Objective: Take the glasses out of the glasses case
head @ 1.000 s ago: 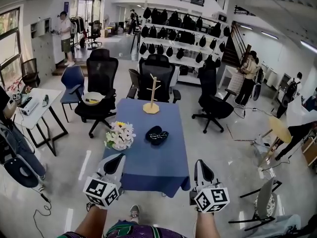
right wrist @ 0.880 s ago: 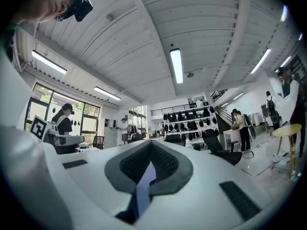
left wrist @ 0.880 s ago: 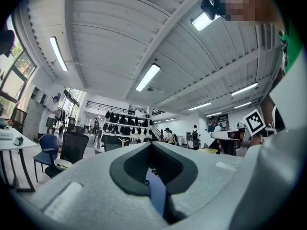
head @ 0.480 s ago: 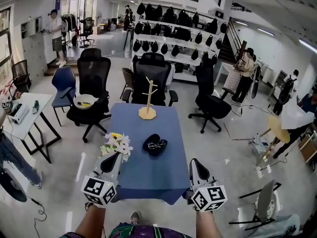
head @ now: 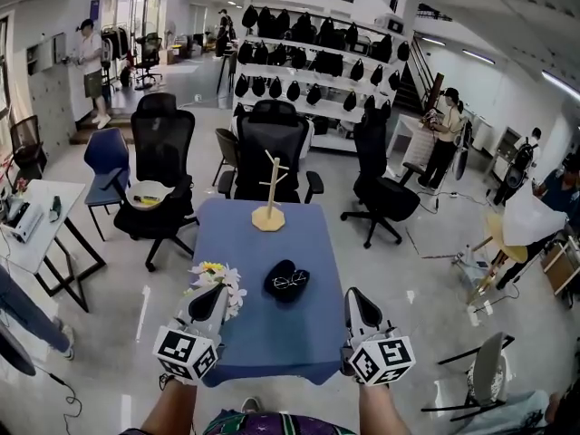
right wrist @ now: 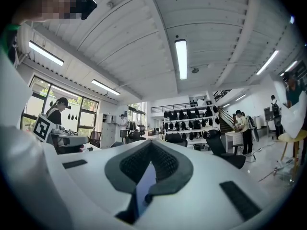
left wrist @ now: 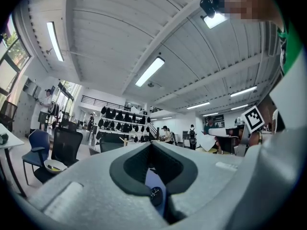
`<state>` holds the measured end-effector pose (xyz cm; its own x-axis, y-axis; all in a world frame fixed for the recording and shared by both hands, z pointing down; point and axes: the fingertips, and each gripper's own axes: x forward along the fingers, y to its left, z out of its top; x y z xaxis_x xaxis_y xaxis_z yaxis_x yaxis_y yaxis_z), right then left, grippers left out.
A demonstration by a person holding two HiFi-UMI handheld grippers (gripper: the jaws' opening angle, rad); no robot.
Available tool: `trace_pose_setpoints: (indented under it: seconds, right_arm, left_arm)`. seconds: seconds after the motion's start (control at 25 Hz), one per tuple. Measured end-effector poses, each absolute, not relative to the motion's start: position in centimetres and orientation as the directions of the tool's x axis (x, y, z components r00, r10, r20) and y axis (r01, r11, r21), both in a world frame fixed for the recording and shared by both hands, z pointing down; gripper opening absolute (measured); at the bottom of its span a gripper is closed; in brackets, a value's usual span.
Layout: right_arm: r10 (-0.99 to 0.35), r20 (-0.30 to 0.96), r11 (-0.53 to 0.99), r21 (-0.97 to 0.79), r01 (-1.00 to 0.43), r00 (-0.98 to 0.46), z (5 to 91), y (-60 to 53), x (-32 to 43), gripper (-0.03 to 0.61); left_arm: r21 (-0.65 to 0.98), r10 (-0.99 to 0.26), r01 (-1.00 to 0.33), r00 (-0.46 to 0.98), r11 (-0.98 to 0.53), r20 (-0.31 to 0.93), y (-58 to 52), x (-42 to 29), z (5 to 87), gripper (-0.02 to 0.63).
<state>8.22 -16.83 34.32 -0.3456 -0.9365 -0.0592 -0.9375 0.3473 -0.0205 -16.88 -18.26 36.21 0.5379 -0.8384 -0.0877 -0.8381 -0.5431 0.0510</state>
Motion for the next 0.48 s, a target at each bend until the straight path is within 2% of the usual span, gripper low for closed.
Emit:
trace_pose_setpoints:
  seconds: [0.48]
  right_arm:
    - [-0.946,-0.044,0.322,-0.005,-0.947,-0.322,35.5,-20.6,5.5,0.0]
  left_arm:
    - [0.063,-0.821,-0.82,0.562,-0.569,-0.098,-22.9,-19.7,37.3,0.015]
